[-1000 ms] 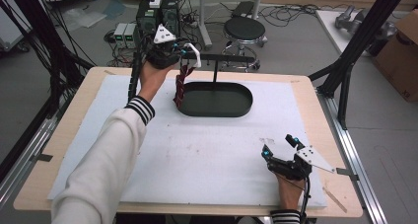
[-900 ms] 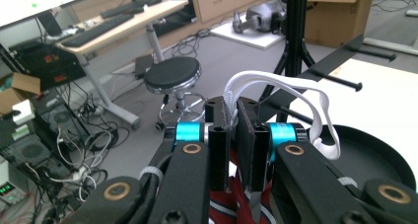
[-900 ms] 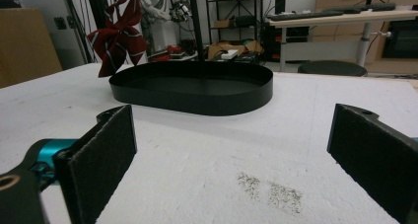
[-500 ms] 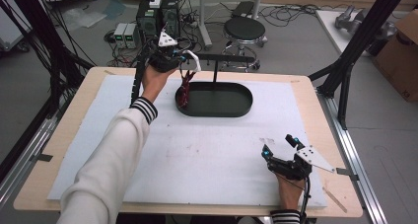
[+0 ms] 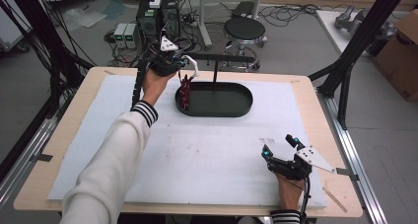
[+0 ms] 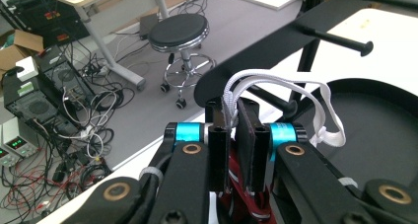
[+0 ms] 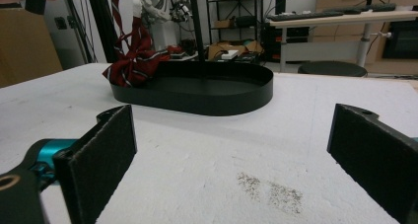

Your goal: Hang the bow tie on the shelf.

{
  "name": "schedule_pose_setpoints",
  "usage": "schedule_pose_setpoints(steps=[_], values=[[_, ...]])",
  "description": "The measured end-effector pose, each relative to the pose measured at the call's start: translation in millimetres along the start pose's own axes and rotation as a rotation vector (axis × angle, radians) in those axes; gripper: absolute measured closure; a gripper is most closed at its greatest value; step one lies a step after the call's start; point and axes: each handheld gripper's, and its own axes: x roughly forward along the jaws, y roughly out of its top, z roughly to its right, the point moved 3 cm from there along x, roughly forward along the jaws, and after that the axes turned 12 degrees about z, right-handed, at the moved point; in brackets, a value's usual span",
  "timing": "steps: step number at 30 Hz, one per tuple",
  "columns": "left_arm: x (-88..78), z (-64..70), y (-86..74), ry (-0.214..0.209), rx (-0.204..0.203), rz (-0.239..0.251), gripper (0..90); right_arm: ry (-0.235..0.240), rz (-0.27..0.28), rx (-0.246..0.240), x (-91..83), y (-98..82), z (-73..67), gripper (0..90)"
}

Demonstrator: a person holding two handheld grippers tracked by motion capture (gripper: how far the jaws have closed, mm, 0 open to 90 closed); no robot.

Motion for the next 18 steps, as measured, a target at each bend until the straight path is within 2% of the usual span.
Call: schedule_pose_setpoints(steps=[14, 18], values=[[1.5, 2.4, -6.1, 0.002, 0.012, -0.006, 81.4, 0.003, 0.001, -0.003, -0.2, 0.1, 0.3, 3.6], [1.3, 3.2, -9.5, 0.005, 0.02, -0.013, 74.0, 0.003, 0.004, -0.001, 0.0, 0.1, 0.5, 3.6]])
